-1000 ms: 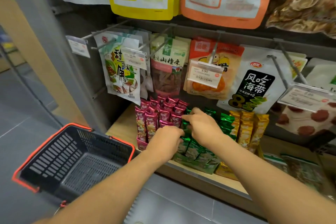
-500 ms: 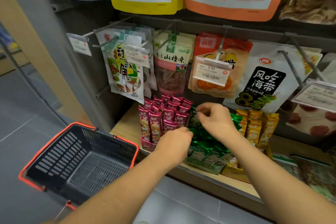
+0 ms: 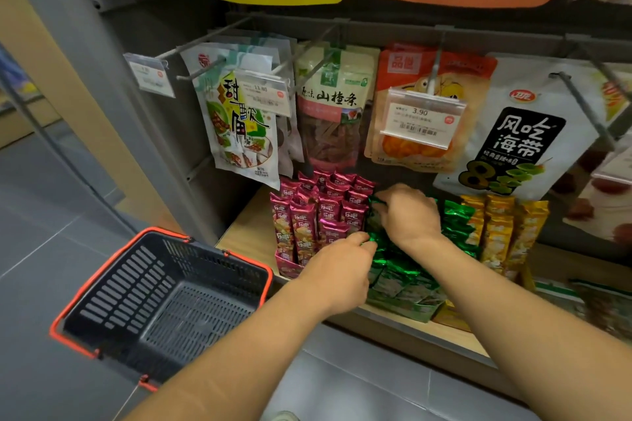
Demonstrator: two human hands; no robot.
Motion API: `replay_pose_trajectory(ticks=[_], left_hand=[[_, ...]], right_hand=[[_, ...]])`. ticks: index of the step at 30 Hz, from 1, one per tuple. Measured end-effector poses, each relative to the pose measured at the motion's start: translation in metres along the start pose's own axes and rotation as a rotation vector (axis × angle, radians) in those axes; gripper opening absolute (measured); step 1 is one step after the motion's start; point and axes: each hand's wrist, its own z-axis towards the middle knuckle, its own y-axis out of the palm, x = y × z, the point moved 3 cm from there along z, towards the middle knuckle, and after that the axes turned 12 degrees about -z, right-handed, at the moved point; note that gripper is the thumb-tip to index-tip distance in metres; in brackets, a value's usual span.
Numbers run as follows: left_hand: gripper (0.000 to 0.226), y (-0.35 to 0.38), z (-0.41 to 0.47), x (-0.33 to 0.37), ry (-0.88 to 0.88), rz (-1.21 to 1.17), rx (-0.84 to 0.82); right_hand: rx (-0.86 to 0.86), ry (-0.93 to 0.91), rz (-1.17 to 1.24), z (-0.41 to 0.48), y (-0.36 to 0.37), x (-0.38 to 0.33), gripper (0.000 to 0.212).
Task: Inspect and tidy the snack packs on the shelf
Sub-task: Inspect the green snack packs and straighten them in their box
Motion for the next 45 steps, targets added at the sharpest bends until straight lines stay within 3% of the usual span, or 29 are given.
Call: replay_pose_trajectory(ticks=[6, 8, 12, 14, 15, 17, 19, 21, 24, 27, 28, 31, 33, 35, 38, 40, 45], left_hand=[[0.059, -0.006, 0.001, 0.000, 0.002, -0.044, 0.023], [0.050, -0.018, -0.001, 0.003, 0.001, -0.067, 0.150], [0.026, -0.054, -0.013, 0.013, -0.038, -0.219, 0.614], [0.025, -0.066, -0.018, 0.024, -0.004, -0.534, 0.595], [0.023, -0.069, -0.021, 0.031, 0.024, -0.697, 0.480], [0.014, -0.069, -0.031, 0.048, 0.060, -0.992, 0.091], [0.022, -0.064, -0.047, 0.061, 0.061, -1.089, -0.204], [0.036, -0.058, -0.059, 0.071, 0.098, -1.056, -0.335], [0.053, -0.050, -0.068, 0.080, 0.097, -1.110, -0.401], [0.058, -0.043, -0.071, 0.086, 0.070, -1.100, -0.366], [0.058, -0.040, -0.071, 0.089, 0.070, -1.104, -0.337], [0.057, -0.036, -0.066, 0.099, 0.088, -1.200, -0.169], [0.050, -0.038, -0.061, 0.102, 0.101, -1.276, -0.018], [0.049, -0.041, -0.058, 0.099, 0.113, -1.313, 0.085], [0.041, -0.049, -0.057, 0.091, 0.142, -1.305, 0.162], [0.035, -0.059, -0.057, 0.082, 0.123, -1.408, 0.242], [0.027, -0.086, -0.058, 0.057, 0.168, -1.579, 0.379]], right_hand=[[0.675, -0.138, 0.404, -0.062, -0.061, 0.025, 0.035], [0.782, -0.150, 0.438, -0.084, -0.077, 0.039, 0.037], [0.914, -0.160, 0.514, -0.128, -0.112, 0.063, 0.035], [0.946, -0.163, 0.597, -0.146, -0.125, 0.072, 0.035], [0.949, -0.148, 0.665, -0.153, -0.128, 0.077, 0.033], [0.909, -0.053, 0.859, -0.164, -0.128, 0.086, 0.027], [0.803, 0.076, 1.066, -0.169, -0.123, 0.089, 0.027], [0.696, 0.142, 1.213, -0.172, -0.117, 0.087, 0.029], [0.479, 0.182, 1.485, -0.172, -0.109, 0.084, 0.026], [0.284, 0.165, 1.593, -0.173, -0.105, 0.082, 0.023], [0.207, 0.171, 1.605, -0.174, -0.102, 0.079, 0.032], [-0.105, 0.086, 1.559, -0.181, -0.089, 0.064, 0.092], [-0.211, -0.041, 1.352, -0.187, -0.081, 0.052, 0.106], [-0.222, -0.136, 1.212, -0.191, -0.078, 0.044, 0.104], [-0.167, -0.218, 1.178, -0.192, -0.081, 0.047, 0.063], [-0.191, -0.250, 1.076, -0.192, -0.084, 0.054, 0.049], [-0.349, -0.244, 0.873, -0.187, -0.080, 0.074, 0.074]])
